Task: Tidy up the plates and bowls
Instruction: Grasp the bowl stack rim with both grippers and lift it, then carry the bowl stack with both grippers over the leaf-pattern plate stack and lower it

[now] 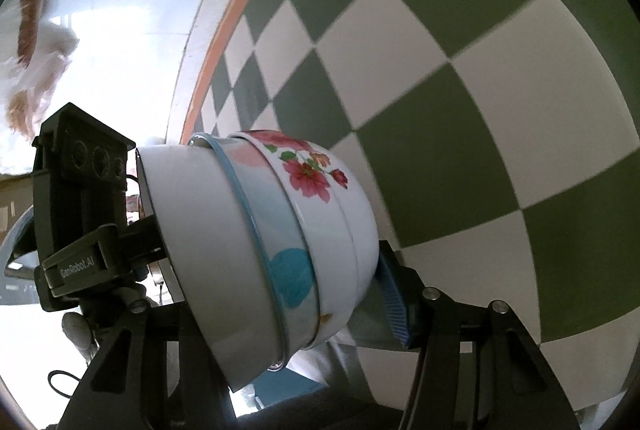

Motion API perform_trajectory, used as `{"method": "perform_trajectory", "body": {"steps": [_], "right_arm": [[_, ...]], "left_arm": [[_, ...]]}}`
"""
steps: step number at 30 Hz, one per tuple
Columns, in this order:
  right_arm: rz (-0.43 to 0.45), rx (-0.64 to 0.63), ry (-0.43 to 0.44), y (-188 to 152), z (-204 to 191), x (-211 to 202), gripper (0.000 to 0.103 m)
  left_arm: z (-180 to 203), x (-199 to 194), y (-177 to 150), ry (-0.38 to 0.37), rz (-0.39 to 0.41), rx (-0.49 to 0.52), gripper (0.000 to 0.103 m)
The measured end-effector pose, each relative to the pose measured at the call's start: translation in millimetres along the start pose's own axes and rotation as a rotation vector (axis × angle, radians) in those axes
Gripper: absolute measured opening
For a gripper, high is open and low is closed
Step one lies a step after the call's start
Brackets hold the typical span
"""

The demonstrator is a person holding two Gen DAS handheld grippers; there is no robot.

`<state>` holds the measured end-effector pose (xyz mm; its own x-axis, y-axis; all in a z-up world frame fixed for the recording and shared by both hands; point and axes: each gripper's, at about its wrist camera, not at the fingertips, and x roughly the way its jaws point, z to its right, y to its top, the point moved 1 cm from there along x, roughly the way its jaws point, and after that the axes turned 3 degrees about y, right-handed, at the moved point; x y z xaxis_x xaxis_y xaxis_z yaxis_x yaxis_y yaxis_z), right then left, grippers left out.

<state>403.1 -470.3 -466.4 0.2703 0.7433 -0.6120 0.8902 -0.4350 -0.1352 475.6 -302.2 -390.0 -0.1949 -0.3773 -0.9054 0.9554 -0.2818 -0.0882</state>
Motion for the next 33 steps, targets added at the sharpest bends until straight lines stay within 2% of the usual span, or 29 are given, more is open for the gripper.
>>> {"method": "perform_trajectory", "body": {"steps": [8, 18, 26, 33], "right_arm": [[-0.038, -0.07, -0.003, -9.4, -39.5, -10.4, 0.056], [-0.123, -0.144, 0.01, -31.5, -92.5, 29.9, 0.055], [-0.199, -0.184, -0.002, -52.1, -114.5, 75.7, 0.055], [-0.245, -0.19, -0.029, -59.8, -119.1, 112.4, 0.054]], "left_arm": [[-18.6, -43.3, -9.7, 0.008, 0.062, -0.035, 0.064], [-77.9, -87.1, -31.0, 0.018, 0.127, -0.123, 0.064], [-129.6, -94.5, -52.8, 0.006, 0.144, -0.212, 0.064], [-157.5, -86.8, -65.5, -0.011, 0.134, -0.258, 0.064]]}}
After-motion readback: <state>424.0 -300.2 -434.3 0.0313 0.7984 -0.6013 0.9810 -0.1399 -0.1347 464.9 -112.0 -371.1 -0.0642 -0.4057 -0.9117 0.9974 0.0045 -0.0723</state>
